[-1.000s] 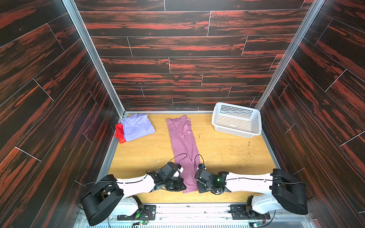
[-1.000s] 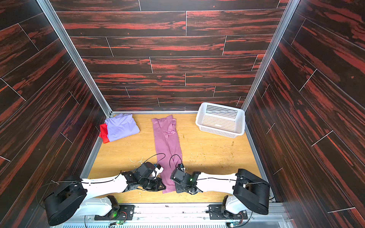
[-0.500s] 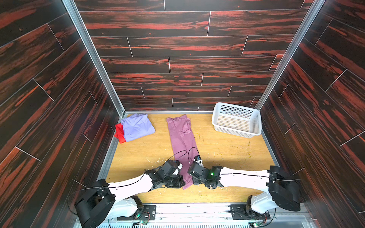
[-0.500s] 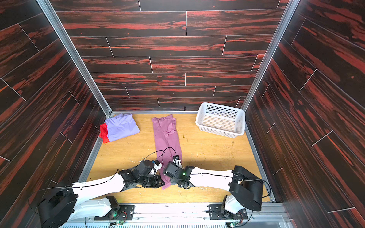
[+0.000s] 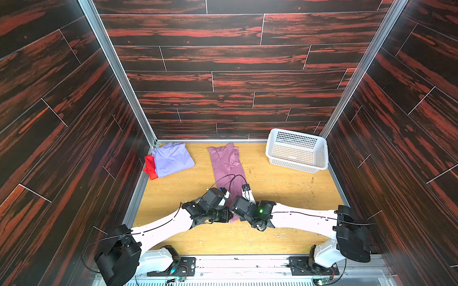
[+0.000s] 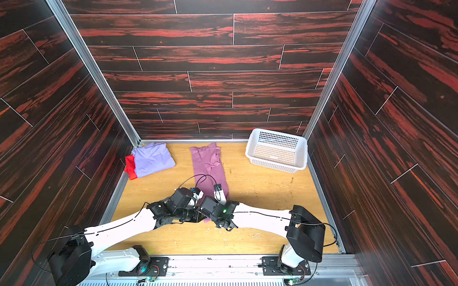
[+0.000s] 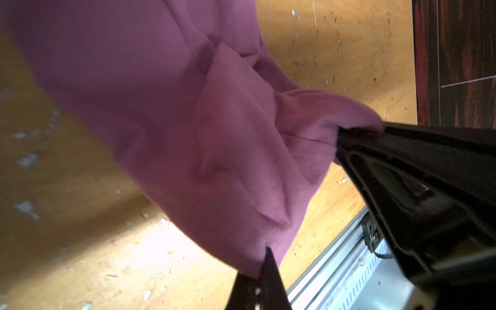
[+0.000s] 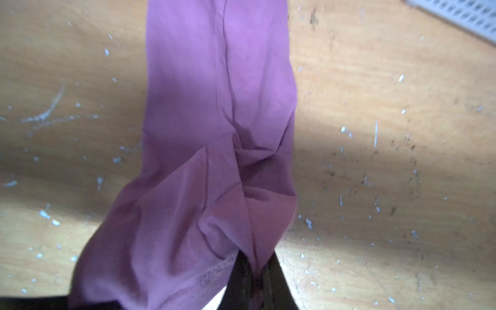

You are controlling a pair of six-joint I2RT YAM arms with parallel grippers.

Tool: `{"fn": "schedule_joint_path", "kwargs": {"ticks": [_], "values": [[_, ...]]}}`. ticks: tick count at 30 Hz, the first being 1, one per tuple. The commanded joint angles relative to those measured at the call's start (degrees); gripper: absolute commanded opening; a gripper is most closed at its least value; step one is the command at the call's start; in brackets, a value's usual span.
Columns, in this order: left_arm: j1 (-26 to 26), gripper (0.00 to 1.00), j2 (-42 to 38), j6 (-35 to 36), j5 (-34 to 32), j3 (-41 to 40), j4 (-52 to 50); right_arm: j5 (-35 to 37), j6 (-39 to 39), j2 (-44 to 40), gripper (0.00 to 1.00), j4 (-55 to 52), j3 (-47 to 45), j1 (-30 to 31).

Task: Fold and stack t-shirts
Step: Fold the T-shirt.

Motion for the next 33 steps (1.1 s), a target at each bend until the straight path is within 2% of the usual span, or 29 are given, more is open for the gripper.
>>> {"fn": "schedule_joint_path", "kwargs": {"ticks": [1, 10, 15, 24, 33], "values": [[1.7, 0.00, 0.1, 2.6, -0.6, 2.1, -2.6, 3.8, -2.3, 0.2, 0.10, -1.3, 1.6, -0.8], [5.9, 0.00, 1.4, 6.0, -5.0, 7.2, -2.6, 4.9, -10.1, 2.3, 0.10, 7.4, 1.9, -6.7], [8.8, 0.00, 6.1, 8.3, -7.1, 13.1, -1.1, 3.9, -16.0, 6.1, 0.10, 13.8, 4.2, -10.6], [12.0, 0.00, 18.4, 10.2, -2.8, 23.3, -0.5, -0.4, -23.7, 14.4, 0.09, 20.0, 12.1, -16.5], [17.4, 0.00, 21.6, 10.3, -0.8, 24.2, 1.3, -7.4, -27.5, 21.8, 0.09, 24.1, 17.8, -20.3]]}}
